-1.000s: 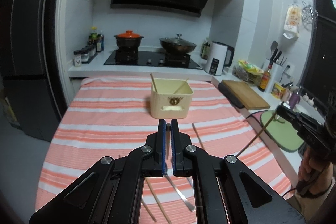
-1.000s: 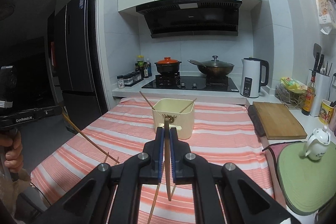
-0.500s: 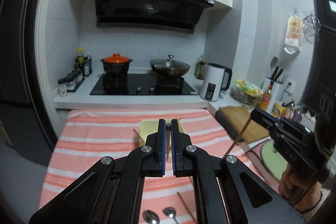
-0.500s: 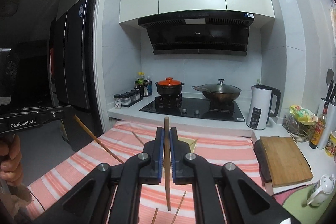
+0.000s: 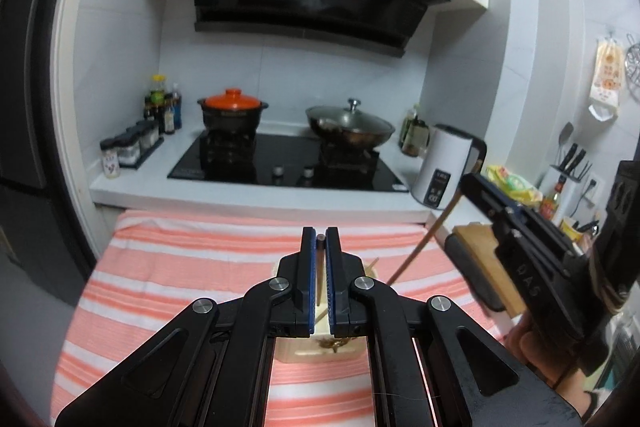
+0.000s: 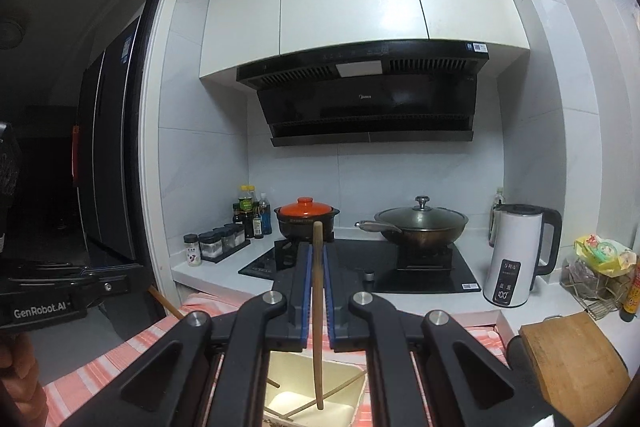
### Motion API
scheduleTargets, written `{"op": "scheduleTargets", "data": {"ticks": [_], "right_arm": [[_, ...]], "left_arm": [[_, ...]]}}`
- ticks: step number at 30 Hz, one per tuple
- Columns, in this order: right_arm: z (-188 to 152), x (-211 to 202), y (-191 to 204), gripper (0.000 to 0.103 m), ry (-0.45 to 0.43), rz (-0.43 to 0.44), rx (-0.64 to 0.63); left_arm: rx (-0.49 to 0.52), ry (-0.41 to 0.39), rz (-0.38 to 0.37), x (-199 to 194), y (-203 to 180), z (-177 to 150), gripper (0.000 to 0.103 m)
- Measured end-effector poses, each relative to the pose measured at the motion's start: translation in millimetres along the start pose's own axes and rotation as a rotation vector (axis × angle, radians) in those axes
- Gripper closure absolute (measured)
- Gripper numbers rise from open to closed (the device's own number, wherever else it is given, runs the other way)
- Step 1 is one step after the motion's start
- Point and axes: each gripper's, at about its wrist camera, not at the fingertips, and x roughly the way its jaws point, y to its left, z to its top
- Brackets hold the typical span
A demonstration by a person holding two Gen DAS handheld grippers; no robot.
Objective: Organize utensils
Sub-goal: 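Lift and carry both chopsticks over the beige container, then open both tools to drop the chopsticks into the container, then bring both tools back down toward the remaining wooden chopsticks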
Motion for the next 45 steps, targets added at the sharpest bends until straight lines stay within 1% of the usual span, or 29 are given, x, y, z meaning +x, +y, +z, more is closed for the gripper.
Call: {"op": "scheduleTargets", "data": {"ticks": [1, 4, 8, 11, 13, 15, 16, 17, 18, 19, 20, 21, 23, 25, 26, 28, 29, 31, 34, 36, 37, 38, 40, 42, 45], "right_arm": [[-8, 10, -2, 0.097, 0.035, 0.005, 0.009], [-32, 35, -11, 0.097, 0.178, 0.021, 0.059], [-52, 48, -19, 0.097, 0.342, 0.036, 0.138], [-61, 53, -22, 0.097, 0.425, 0.029, 0.166], [-66, 52, -20, 0.097, 0.449, 0.013, 0.146], [-71, 53, -17, 0.096, 0.469, 0.026, 0.128], [-72, 49, -16, 0.095, 0.467, 0.029, 0.128], [-72, 44, -16, 0.088, 0.459, 0.035, 0.129], [-71, 39, -15, 0.081, 0.447, 0.041, 0.131], [-69, 28, -15, 0.063, 0.427, 0.041, 0.134], [-67, 20, -15, 0.053, 0.410, 0.039, 0.136], [-65, 9, -15, 0.052, 0.398, 0.043, 0.133], [-63, -17, -16, 0.052, 0.381, 0.051, 0.128], [-66, -50, -16, 0.052, 0.372, 0.046, 0.108], [-70, -67, -16, 0.051, 0.366, 0.042, 0.094], [-87, -105, -16, 0.048, 0.365, 0.029, 0.065], [-99, -124, -17, 0.048, 0.369, 0.020, 0.057], [-134, -162, -18, 0.048, 0.394, -0.011, 0.048], [-198, -213, -20, 0.048, 0.481, -0.077, 0.043], [-240, -240, -24, 0.048, 0.557, -0.137, 0.056], [-259, -253, -27, 0.048, 0.592, -0.161, 0.076], [-271, -264, -30, 0.048, 0.611, -0.172, 0.097], [-289, -277, -36, 0.048, 0.652, -0.184, 0.139], [-293, -279, -39, 0.048, 0.673, -0.185, 0.156], [-282, -271, -32, 0.048, 0.644, -0.168, 0.130]], "left_arm": [[-0.005, 0.020, -0.001, 8, 2, -3, 0.101], [-0.014, 0.092, -0.012, 31, 8, -16, 0.101], [-0.008, 0.164, -0.021, 48, 9, -32, 0.101], [-0.015, 0.205, -0.026, 55, 8, -41, 0.101], [0.000, 0.237, -0.033, 58, 5, -46, 0.100], [0.022, 0.260, -0.031, 58, 2, -52, 0.097], [0.032, 0.267, -0.035, 56, 1, -54, 0.083], [0.039, 0.268, -0.040, 50, 0, -58, 0.059], [0.044, 0.259, -0.037, 43, 0, -60, 0.049], [0.049, 0.245, -0.032, 33, 1, -62, 0.035], [0.057, 0.230, -0.032, 21, 1, -66, 0.032], [0.065, 0.221, -0.037, 7, 3, -71, 0.029], [0.080, 0.218, -0.031, -23, 6, -85, 0.015], [0.113, 0.216, -0.015, -53, 10, -106, 0.008], [0.135, 0.222, -0.007, -68, 13, -119, 0.008], [0.174, 0.240, 0.032, -97, 21, -156, 0.008], [0.181, 0.249, 0.060, -111, 28, -177, 0.008], [0.170, 0.281, 0.114, -136, 43, -218, 0.008], [0.086, 0.340, 0.215, -164, 74, -275, 0.008], [-0.003, 0.379, 0.247, -179, 91, -305, 0.008], [-0.039, 0.392, 0.248, -184, 96, -316, 0.008], [-0.063, 0.403, 0.242, -186, 99, -323, 0.008], [-0.076, 0.424, 0.232, -184, 99, -332, 0.008], [-0.062, 0.419, 0.222, -181, 92, -333, 0.008], [-0.048, 0.394, 0.183, -174, 79, -329, 0.008]]}}
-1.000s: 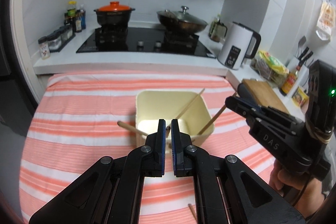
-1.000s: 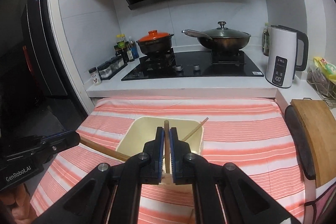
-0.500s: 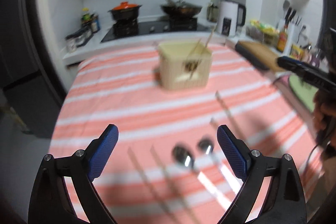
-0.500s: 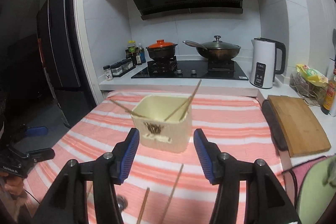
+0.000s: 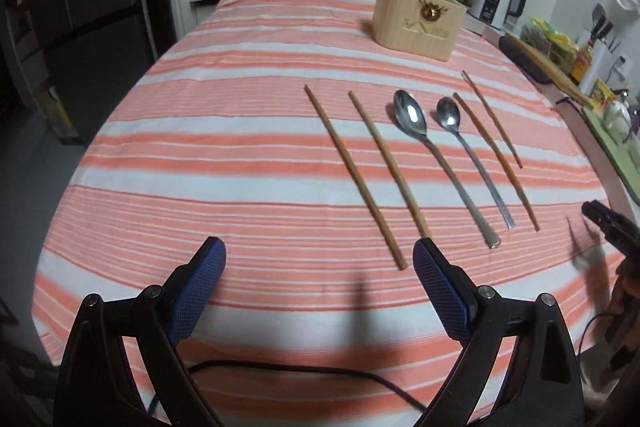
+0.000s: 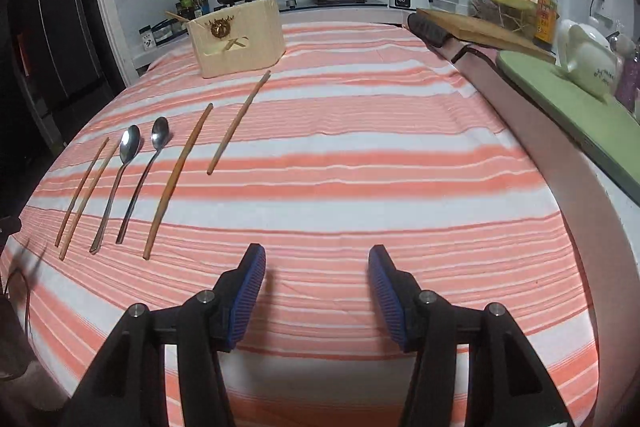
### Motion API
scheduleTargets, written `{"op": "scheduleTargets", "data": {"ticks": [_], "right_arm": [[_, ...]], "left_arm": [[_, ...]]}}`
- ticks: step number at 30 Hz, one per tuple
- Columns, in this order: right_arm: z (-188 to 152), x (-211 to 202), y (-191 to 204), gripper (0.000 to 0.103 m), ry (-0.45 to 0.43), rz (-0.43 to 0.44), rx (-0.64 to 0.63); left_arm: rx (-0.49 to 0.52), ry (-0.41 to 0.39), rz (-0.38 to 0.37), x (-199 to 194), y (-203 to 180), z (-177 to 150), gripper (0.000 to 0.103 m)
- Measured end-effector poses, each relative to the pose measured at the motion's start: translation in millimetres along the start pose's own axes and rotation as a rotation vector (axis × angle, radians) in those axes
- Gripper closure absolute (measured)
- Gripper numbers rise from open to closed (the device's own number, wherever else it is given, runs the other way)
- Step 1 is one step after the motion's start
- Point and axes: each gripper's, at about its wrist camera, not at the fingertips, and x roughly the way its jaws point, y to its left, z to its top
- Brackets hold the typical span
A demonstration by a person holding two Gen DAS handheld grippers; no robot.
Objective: Organize utensils
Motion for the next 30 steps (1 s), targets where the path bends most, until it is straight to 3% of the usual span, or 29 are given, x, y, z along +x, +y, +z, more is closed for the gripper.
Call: {"op": "scheduleTargets", "data": {"ticks": [8, 15, 17, 22, 23, 26, 30], "right_arm": [[13, 29, 59, 0.049, 0.043, 0.093, -0.150], [39, 75, 79, 0.050, 0.106, 0.109, -0.179], [45, 88, 81, 0.060, 0.133, 0.127, -0.170], [54, 99, 91, 0.070, 0.131, 0.091, -0.207], [54, 100, 93, 0.078, 0.130, 0.078, -0.219], [52, 98, 92, 0.089, 0.124, 0.060, -0.225], [52, 97, 88, 0.097, 0.121, 0.047, -0.207]], "left_arm": [[-0.015, 0.030, -0.002, 23, -15, -13, 0.008], [-0.042, 0.041, 0.004, 29, -12, -18, 0.008], [-0.050, 0.036, 0.004, 28, -9, -17, 0.008], [-0.069, 0.037, 0.003, 31, -6, -18, 0.008], [-0.072, 0.039, 0.000, 32, -6, -18, 0.009], [-0.070, 0.044, -0.008, 34, -9, -19, 0.009], [-0.048, 0.052, -0.006, 39, -18, -21, 0.009]]}}
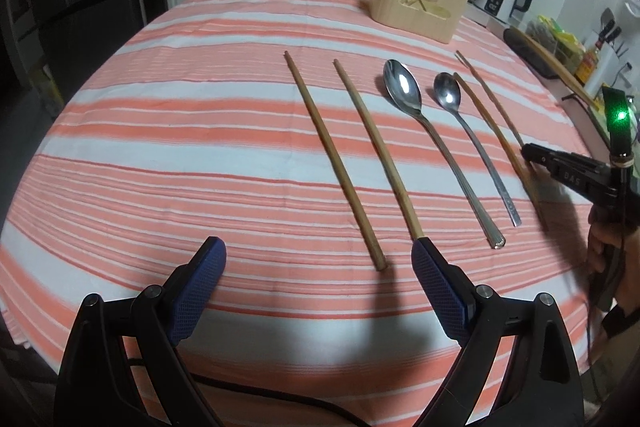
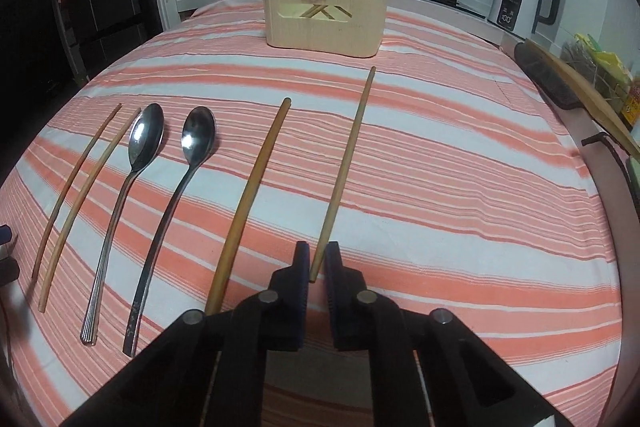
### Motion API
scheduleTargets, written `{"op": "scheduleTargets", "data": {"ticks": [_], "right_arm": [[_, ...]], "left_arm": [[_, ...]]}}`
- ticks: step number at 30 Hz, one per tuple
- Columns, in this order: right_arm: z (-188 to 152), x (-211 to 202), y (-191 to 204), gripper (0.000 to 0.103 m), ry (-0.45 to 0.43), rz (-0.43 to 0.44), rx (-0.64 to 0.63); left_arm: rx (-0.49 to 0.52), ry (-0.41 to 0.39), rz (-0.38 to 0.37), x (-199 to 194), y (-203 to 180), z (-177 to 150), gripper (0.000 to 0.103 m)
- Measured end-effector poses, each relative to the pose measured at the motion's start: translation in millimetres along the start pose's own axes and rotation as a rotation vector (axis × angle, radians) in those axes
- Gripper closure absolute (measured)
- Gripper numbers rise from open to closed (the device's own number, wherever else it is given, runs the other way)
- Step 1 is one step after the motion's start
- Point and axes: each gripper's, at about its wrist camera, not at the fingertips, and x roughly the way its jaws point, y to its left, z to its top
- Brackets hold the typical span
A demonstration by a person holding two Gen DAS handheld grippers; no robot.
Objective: Organize utensils
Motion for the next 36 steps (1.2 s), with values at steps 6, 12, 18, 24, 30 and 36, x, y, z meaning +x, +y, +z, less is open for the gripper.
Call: {"op": "scheduleTargets", "data": {"ticks": [6, 12, 18, 24, 30, 36], "right_arm": [[-2, -2, -3, 0.098, 0.004, -0.021, 0.010], [-7, -7, -16, 0.098, 0.006, -0.053, 0.040], [-17, -15, -39, 0.098, 0.015, -0.097, 0.070], [-35, -29, -69, 0.098, 0.019, -0.154, 0.111], [-46, -37, -89, 0.098, -0.006, -0.121, 0.150], [-49, -40, -90, 0.070, -0.019, -0.072, 0.150]], "left_arm": [[0.065, 0.007, 0.072, 11, -14, -4, 0.028], [0.111, -0.017, 0.087, 10, -24, -2, 0.097], [0.057, -0.025, 0.106, 15, -10, 10, 0.099], [-0.002, -0.015, 0.121, 29, 9, 31, 0.099], [-0.006, -0.004, 0.082, 39, 17, 45, 0.090], [0.006, -0.006, 0.071, 34, 22, 39, 0.052]]}}
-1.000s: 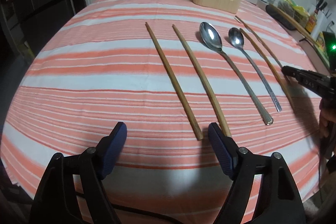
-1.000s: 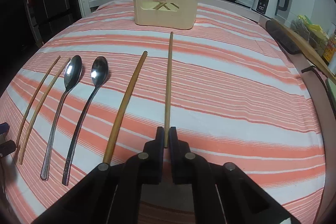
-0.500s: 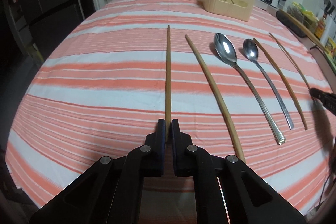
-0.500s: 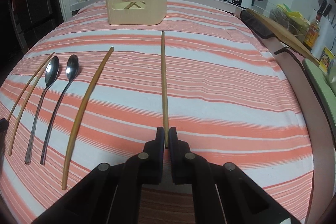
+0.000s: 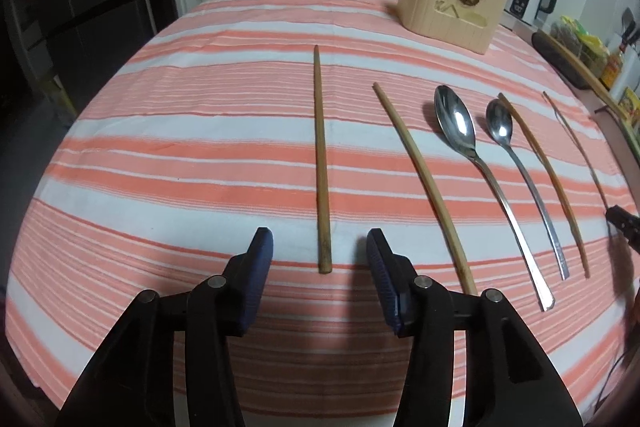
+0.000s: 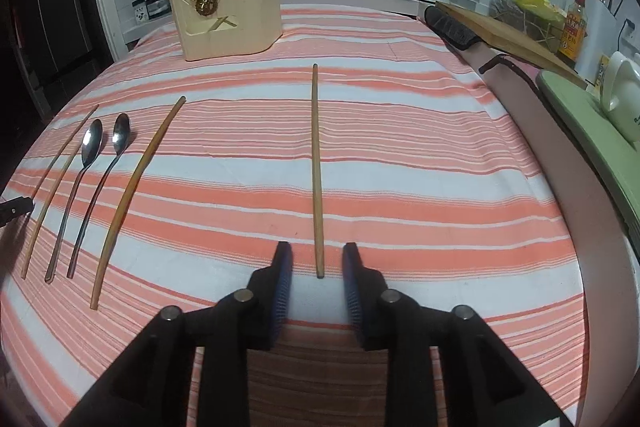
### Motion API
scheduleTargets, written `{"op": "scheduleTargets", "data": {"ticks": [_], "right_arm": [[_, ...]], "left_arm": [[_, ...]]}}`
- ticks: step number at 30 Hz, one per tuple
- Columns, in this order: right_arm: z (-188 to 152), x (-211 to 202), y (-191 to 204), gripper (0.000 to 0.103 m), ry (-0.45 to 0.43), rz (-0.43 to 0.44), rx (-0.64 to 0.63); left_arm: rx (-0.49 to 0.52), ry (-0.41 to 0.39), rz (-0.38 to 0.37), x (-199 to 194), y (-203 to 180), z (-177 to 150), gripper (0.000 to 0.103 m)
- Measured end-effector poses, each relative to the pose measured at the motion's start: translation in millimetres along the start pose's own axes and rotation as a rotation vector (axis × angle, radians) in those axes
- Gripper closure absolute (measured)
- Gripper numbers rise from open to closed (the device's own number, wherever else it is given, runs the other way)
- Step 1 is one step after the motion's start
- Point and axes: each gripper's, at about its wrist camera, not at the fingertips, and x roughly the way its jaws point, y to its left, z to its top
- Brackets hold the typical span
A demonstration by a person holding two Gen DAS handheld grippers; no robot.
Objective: Organize utensils
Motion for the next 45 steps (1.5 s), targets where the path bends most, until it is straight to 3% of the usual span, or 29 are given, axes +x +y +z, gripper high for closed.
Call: {"op": "scheduleTargets", "data": {"ticks": [7, 9, 11, 12, 13, 14, 18, 32, 45], "right_arm": [[-3, 1, 3, 0.070, 0.011, -0.021, -0.027], [-2, 3, 4, 0.070, 0.013, -0.031, -0.036], [0, 4, 4, 0.074, 0.012, -0.041, -0.036], [1, 4, 5, 0.079, 0.011, -0.040, -0.037], [1, 5, 6, 0.093, 0.012, -0.049, -0.039], [3, 5, 6, 0.098, 0.012, -0.050, -0.038], [12, -8, 9, 0.098, -0.029, -0.047, -0.041], [85, -143, 34, 0.098, -0.352, 0.008, -0.101], [101, -180, 41, 0.098, -0.404, 0.134, -0.073]], "left_arm": [[0.041, -0.016, 0.020, -3, 0, -8, 0.053], [0.044, -0.024, 0.029, -3, -1, -7, 0.064], [0.040, -0.031, 0.014, -2, 0, -5, 0.099], [0.034, -0.033, 0.009, -2, 1, -5, 0.099], [0.027, -0.038, 0.007, -2, 2, -4, 0.099], [0.025, -0.041, 0.004, -2, 2, -3, 0.100], [0.032, -0.083, 0.012, -18, 5, 7, 0.100], [0.083, -0.395, -0.051, -149, 4, 88, 0.100], [0.084, -0.438, -0.166, -184, -15, 110, 0.100]]}}
